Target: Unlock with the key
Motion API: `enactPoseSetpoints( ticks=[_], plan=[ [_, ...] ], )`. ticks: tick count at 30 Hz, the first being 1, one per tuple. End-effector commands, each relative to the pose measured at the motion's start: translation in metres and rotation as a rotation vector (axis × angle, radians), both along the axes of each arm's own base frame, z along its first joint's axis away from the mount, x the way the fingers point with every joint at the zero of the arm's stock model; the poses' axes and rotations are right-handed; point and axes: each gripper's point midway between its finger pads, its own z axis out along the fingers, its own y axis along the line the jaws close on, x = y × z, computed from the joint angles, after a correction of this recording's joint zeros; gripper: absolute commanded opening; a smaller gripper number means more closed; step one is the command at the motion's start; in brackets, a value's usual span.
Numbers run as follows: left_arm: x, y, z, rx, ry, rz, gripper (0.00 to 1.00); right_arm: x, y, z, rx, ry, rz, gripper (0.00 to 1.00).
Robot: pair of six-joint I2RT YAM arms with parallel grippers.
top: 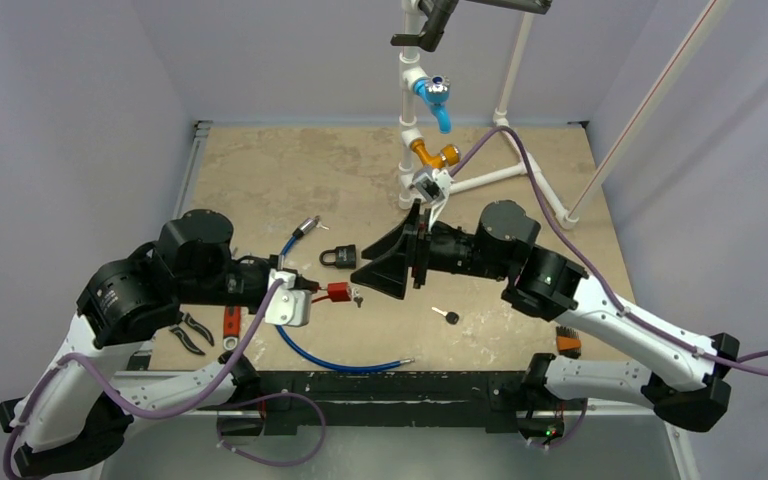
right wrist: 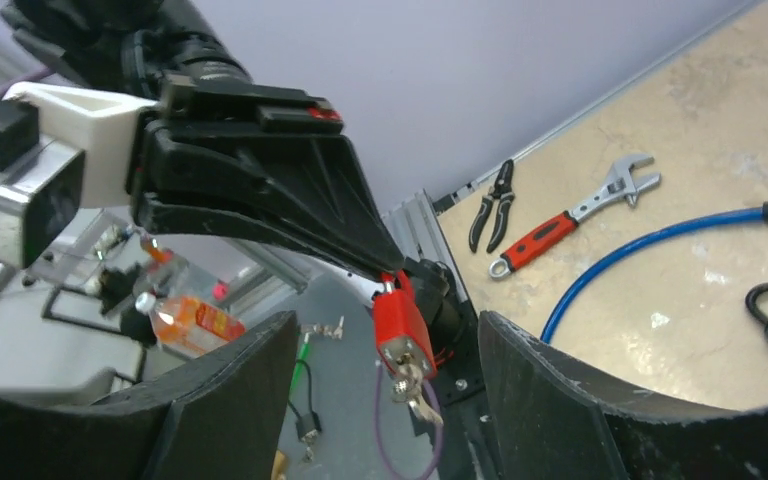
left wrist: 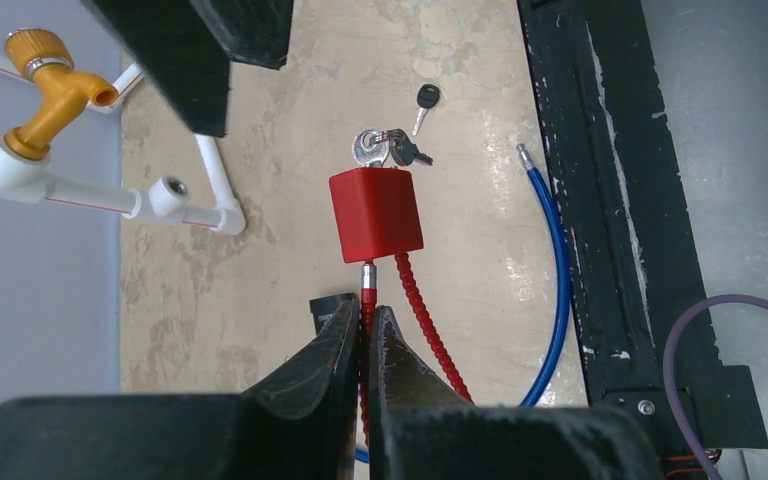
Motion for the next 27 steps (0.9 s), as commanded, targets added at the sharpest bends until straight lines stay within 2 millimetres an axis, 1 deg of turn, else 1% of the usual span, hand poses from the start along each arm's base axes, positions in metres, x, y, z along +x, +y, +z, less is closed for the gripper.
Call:
enactPoseSetpoints(
  ticks=[1,4,7,11,14,16,20,23,25,27],
  plan=[
    [-0.004,-0.006,0.006,-0.025,-0.005,-0.049,0.0,-0.006,0.008,0.01,-0.105,-0.212,0.121,0.67],
    [-0.005,-0.006,0.004,-0.018,0.0,-0.055,0.0,-0.008,0.012,0.004,-0.173,-0.274,0.159,0.67],
    [-0.005,-0.006,0.003,-0.011,-0.001,-0.059,0.0,-0.014,0.015,-0.001,-0.227,-0.313,0.209,0.63],
    [-0.004,-0.007,0.003,-0.009,0.002,-0.06,0.0,-0.027,0.022,-0.015,-0.315,-0.368,0.266,0.61],
    [-0.003,-0.009,0.002,-0.007,0.005,-0.061,0.0,-0.036,0.028,-0.02,-0.35,-0.401,0.297,0.6],
    [-0.003,-0.008,0.004,-0.009,0.004,-0.06,0.0,-0.039,0.03,-0.023,-0.367,-0.418,0.304,0.58],
    [-0.003,-0.009,0.006,-0.013,0.0,-0.06,0.0,-0.037,0.036,-0.034,-0.422,-0.436,0.303,0.51],
    [-0.004,-0.009,0.008,-0.015,0.002,-0.062,0.0,-0.036,0.041,-0.045,-0.471,-0.446,0.299,0.49],
    [-0.004,-0.009,0.01,-0.02,0.002,-0.065,0.0,-0.033,0.045,-0.049,-0.49,-0.449,0.282,0.48],
    [-0.005,-0.01,0.012,-0.026,0.005,-0.07,0.0,-0.03,0.047,-0.049,-0.487,-0.488,0.277,0.44]
  ],
)
